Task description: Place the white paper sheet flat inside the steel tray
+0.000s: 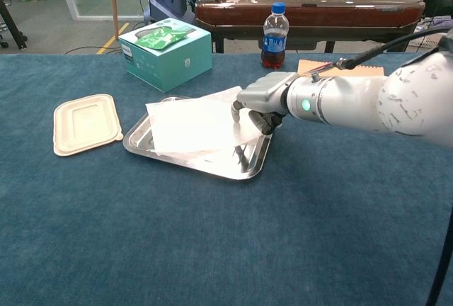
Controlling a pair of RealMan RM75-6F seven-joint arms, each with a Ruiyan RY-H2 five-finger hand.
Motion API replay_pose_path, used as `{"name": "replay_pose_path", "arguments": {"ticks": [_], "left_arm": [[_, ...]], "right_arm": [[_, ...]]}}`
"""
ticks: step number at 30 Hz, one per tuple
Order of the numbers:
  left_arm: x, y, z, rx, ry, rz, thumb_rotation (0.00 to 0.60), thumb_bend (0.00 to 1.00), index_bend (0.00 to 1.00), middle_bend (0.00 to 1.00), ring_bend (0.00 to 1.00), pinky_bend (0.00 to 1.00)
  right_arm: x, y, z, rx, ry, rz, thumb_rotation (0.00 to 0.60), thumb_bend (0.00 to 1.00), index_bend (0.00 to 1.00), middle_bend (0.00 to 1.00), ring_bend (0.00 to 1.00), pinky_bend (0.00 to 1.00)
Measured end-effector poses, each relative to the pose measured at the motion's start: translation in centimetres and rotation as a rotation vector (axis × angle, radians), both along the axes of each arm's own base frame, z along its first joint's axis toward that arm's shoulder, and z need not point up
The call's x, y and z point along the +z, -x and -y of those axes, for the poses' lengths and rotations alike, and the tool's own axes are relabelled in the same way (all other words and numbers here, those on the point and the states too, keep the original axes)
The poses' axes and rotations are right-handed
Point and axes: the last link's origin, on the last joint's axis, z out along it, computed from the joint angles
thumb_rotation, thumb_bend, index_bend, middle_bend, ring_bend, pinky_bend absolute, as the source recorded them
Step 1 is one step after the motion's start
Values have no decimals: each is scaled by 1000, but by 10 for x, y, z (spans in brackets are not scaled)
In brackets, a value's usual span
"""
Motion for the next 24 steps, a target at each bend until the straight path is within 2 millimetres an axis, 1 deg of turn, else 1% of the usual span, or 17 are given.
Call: {"name": "replay_pose_path", "arguments": {"ticks": [6,16,24], "left_arm": [[-1,0,-1,-3,5,0,600,243,249,91,97,0],[0,0,0,-4,2,-2,600,243,249,91,97,0],[0,0,-1,-5,5,-2,600,243,249,91,97,0]], "right_arm": [[1,1,-9,-2,-12,8,600,1000,228,874,830,904],[-1,5,-17,-5,-24,1,600,1000,229,874,830,904],[-5,3,-28,6,-49,11,600,1000,228,874,830,904]]}}
